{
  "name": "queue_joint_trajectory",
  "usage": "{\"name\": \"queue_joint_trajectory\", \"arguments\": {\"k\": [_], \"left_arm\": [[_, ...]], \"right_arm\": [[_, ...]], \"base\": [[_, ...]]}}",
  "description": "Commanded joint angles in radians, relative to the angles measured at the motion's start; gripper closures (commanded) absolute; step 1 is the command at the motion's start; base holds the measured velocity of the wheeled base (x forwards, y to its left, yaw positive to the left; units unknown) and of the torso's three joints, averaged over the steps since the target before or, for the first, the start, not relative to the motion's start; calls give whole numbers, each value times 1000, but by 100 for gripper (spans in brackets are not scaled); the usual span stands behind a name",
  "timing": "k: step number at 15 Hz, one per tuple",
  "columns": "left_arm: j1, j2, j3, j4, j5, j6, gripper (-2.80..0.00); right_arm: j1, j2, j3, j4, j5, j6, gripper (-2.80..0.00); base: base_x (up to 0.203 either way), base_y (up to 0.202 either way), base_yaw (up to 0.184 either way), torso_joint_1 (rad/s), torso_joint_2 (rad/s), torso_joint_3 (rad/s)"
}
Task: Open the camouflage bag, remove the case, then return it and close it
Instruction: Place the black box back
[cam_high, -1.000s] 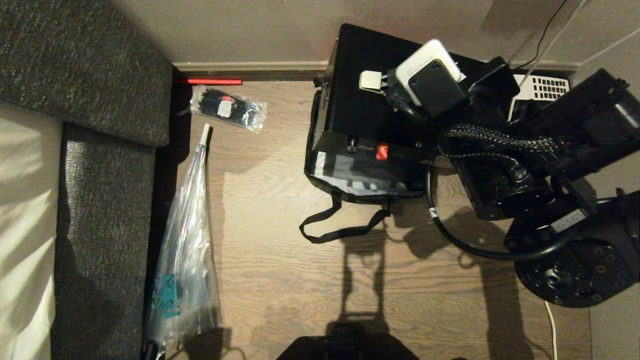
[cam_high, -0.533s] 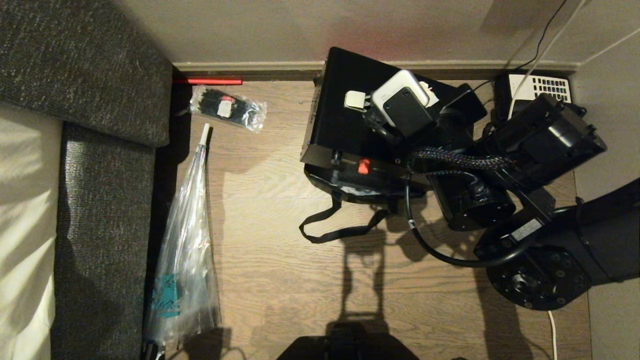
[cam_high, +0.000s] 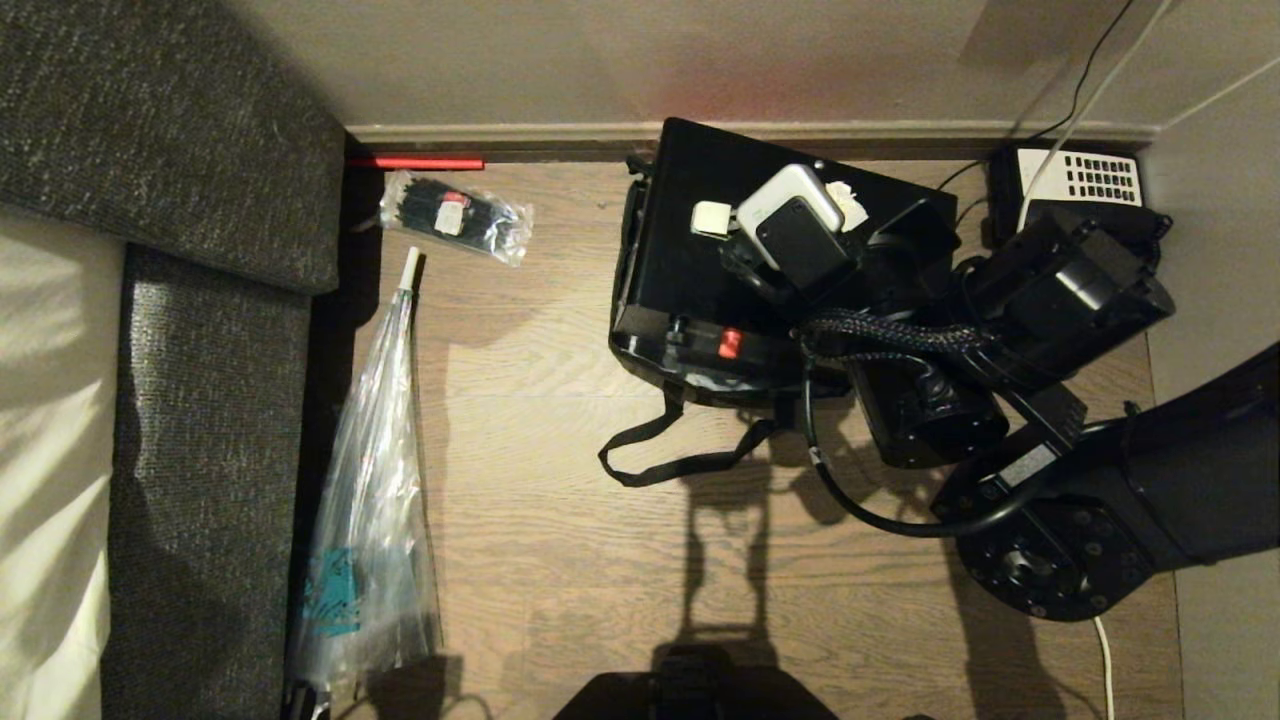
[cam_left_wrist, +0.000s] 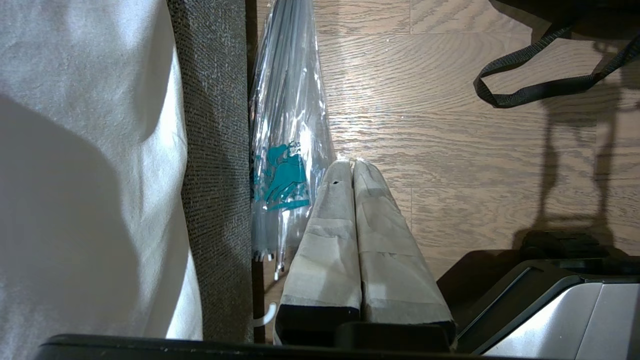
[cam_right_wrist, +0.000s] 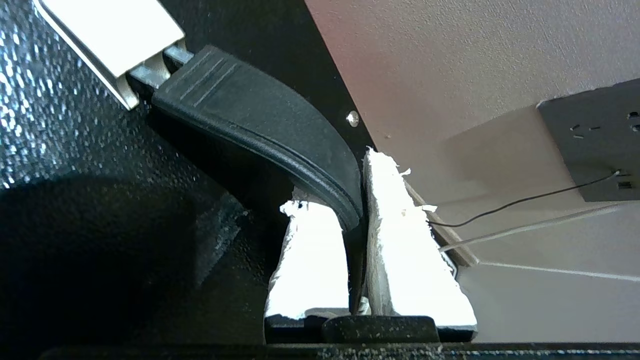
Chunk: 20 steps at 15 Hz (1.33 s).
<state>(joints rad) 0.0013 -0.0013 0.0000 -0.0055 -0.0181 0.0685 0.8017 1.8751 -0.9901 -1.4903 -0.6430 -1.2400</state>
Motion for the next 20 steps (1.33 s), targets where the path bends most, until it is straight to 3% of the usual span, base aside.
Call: {"name": "queue_joint_trajectory", "arguments": {"k": [1,20], "left_arm": [[0,1,2,-1,0,1,0],[0,1,2,-1,-2,1,0]], "right_arm": [[-13,10,28,-13,-4,-6,0],[-58,9,41,-7,11,-72,0]], "base": [[0,0,0,0,0,0],[0,0,0,0,0,0]]}}
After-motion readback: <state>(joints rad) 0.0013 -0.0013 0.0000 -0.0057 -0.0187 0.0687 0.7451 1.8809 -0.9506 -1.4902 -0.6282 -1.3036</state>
